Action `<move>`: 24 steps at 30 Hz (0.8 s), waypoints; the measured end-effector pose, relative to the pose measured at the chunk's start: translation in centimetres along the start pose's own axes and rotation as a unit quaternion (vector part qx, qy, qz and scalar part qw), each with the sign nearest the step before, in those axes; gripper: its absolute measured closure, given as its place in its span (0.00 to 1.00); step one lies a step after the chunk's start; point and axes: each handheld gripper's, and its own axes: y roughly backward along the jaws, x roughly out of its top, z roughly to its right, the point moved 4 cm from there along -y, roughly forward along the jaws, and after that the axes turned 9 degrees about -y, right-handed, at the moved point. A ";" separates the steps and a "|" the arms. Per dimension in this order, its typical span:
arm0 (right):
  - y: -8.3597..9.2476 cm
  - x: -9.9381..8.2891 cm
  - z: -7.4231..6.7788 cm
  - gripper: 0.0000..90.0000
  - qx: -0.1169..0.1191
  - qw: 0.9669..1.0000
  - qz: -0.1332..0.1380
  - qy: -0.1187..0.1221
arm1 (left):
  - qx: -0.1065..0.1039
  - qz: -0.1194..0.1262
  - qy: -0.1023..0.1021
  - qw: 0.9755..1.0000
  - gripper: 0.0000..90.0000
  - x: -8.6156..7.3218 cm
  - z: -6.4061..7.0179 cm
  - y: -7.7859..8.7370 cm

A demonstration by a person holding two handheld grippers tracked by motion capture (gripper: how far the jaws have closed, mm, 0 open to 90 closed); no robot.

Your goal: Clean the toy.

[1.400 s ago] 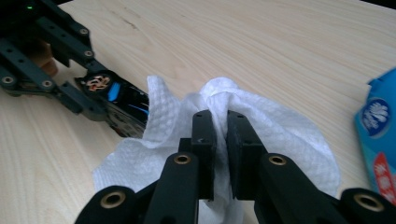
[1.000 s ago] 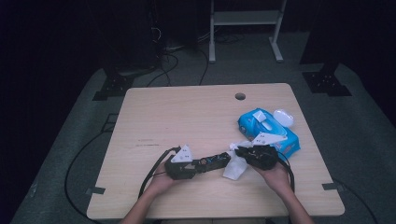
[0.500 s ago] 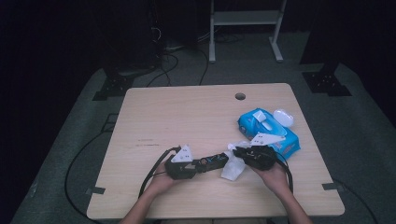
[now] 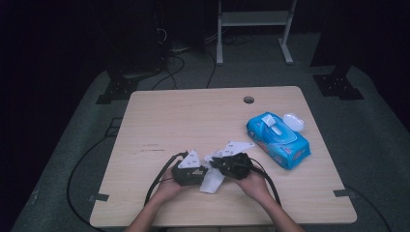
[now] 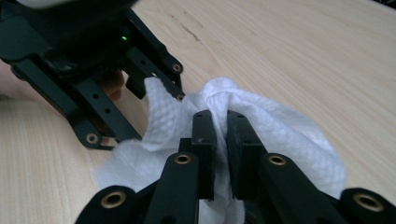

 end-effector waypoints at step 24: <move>4.6 -2.8 4.7 0.91 -0.042 0.997 0.031 -0.059 | -0.012 -0.021 -0.013 1.000 0.53 2.0 -0.4 -0.7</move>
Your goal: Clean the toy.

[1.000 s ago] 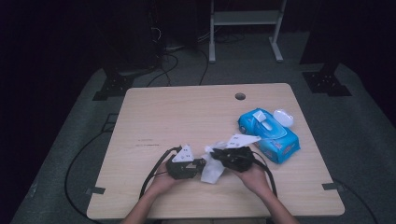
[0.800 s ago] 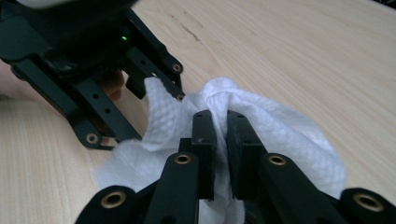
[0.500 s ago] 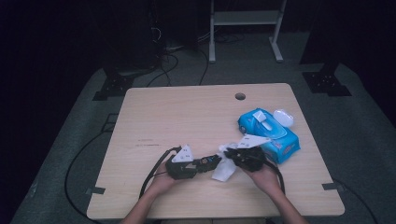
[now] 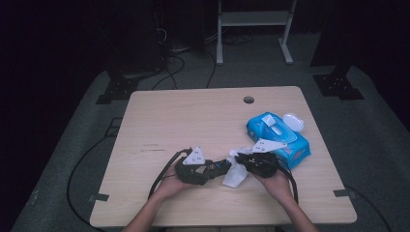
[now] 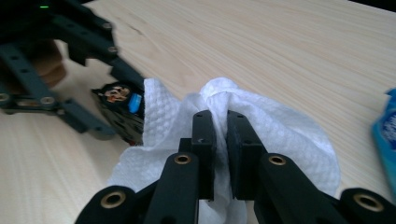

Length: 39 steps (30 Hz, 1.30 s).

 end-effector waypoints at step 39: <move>-1.1 0.0 -1.0 0.91 0.008 1.000 0.008 0.015 | -0.002 -0.076 -0.031 0.997 0.72 -0.3 -0.3 2.6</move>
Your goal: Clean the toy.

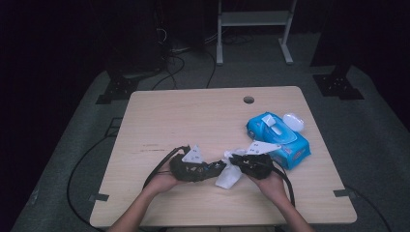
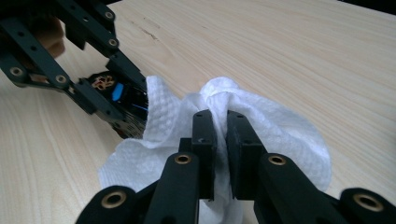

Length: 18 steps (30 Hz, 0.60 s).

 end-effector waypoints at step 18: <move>1.0 -0.4 1.4 0.91 -0.004 1.000 0.000 -0.028 | -0.005 -0.009 -0.007 1.000 0.65 1.1 -0.4 0.1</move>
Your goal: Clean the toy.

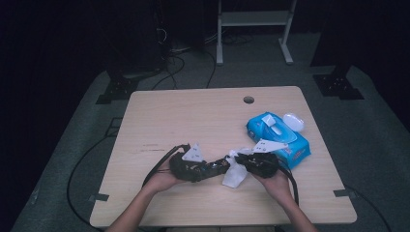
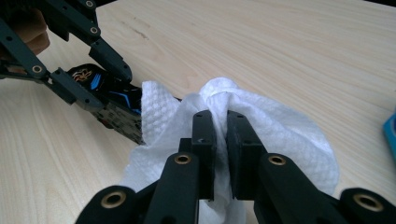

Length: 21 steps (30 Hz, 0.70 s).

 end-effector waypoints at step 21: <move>-0.6 -0.8 0.9 0.91 -0.002 0.999 -0.025 -0.019 | -0.025 -0.120 -0.017 0.992 0.58 3.4 -0.6 -4.7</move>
